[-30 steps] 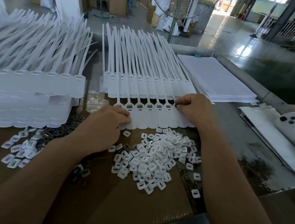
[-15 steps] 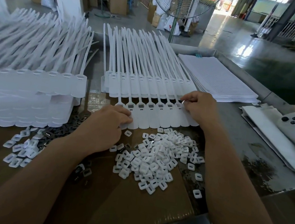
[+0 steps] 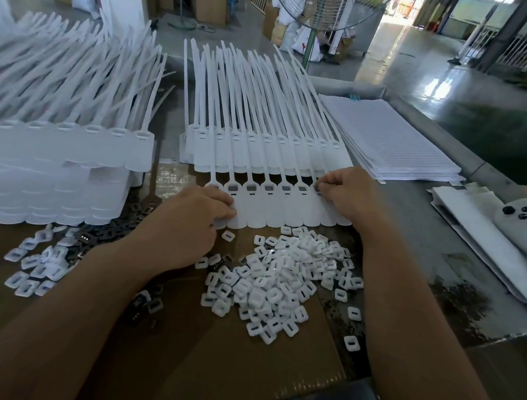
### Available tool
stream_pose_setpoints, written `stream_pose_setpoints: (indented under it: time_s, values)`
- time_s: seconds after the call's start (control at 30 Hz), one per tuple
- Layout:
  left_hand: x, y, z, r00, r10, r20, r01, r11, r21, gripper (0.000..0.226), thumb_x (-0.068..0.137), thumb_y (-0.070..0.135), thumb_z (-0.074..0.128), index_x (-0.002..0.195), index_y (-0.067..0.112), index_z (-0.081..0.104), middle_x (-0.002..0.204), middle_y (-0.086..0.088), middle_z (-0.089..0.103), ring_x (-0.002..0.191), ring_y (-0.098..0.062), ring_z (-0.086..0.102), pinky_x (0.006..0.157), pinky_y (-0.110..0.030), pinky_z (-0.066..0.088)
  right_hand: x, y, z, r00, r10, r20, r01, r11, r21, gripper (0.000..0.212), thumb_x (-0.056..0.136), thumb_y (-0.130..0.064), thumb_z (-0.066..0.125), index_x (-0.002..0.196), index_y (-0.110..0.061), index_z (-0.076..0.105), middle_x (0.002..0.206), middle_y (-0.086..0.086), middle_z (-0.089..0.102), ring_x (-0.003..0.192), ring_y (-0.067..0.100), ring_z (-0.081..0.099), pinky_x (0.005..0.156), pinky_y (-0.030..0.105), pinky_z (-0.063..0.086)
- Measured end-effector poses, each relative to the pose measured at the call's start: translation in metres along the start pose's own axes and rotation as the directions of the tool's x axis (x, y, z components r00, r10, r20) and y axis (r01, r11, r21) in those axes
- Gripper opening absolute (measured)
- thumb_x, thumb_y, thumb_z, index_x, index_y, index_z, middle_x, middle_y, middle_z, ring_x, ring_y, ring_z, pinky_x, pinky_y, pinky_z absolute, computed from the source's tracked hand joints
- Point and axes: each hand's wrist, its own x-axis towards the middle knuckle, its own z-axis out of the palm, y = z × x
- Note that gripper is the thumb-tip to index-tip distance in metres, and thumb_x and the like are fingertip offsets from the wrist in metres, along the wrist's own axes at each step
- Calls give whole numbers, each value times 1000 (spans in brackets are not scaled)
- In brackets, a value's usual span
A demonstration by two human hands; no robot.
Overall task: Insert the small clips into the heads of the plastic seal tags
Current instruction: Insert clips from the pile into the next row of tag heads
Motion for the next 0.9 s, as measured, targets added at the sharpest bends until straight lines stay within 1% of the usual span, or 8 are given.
stream_pose_setpoints:
  time_s: [0.17,0.27,0.4,0.5,0.6,0.73,0.8,0.9]
  values:
    - [0,1,0,1000,-7,4,7,1000,-8,46,84,-4,44,123,15,57,135,10,48,126,-5,35,93,-8,16,0,0,2,998,4,-61,-3,1000,18,21,82,-11,64,71,-28,61,72,-15,59,73,0,55,63,13,39]
    - [0,1,0,1000,-3,9,3,1000,-11,45,84,-4,44,123,15,57,134,10,48,126,-5,34,94,-8,15,0,-1,3,995,25,-95,-22,999,37,15,80,-13,69,74,-26,63,75,-11,60,78,6,57,69,18,41]
    - [-1,1,-1,1000,-2,3,2,1000,-5,46,83,-4,45,123,15,57,134,9,48,126,-5,35,93,-7,15,-1,-2,4,993,33,-112,-29,999,36,4,80,-16,69,83,-19,70,73,-10,60,68,-1,54,58,12,37]
    - [-1,1,-2,1000,-9,6,9,1000,-6,46,84,-4,44,123,15,57,134,9,48,126,-5,34,94,-8,15,-1,-3,1,993,30,-111,-24,998,56,9,84,-17,65,91,-16,71,75,-9,60,67,-2,51,56,9,34]
    - [-1,1,-3,1000,-3,9,3,1000,-9,45,84,-5,44,123,15,56,134,9,48,127,-4,33,93,-6,12,-4,-6,-2,993,37,-111,-29,997,69,17,88,-17,59,99,-12,71,83,-7,61,74,0,51,59,9,33]
    - [-2,1,-3,1000,-6,10,6,1000,-16,46,84,-6,43,123,13,57,134,9,49,126,-3,33,90,-2,11,-14,-20,-6,985,-34,-171,58,989,139,13,88,-16,59,93,-20,71,85,-8,65,77,1,56,70,13,39]
    - [-1,1,-3,1000,-23,22,23,1000,-21,48,83,-8,42,123,14,57,136,9,47,128,-4,31,93,-7,13,-23,-32,-8,986,-143,-84,158,962,222,16,86,-15,62,82,-29,68,81,-13,66,71,-5,57,72,13,43]
    - [0,-1,-4,998,-41,42,42,999,-26,52,82,-11,40,124,16,57,137,10,45,131,-6,30,96,-11,14,-39,-50,-3,923,-314,222,262,936,234,20,83,-13,65,78,-33,68,77,-17,68,70,-4,60,73,16,49]
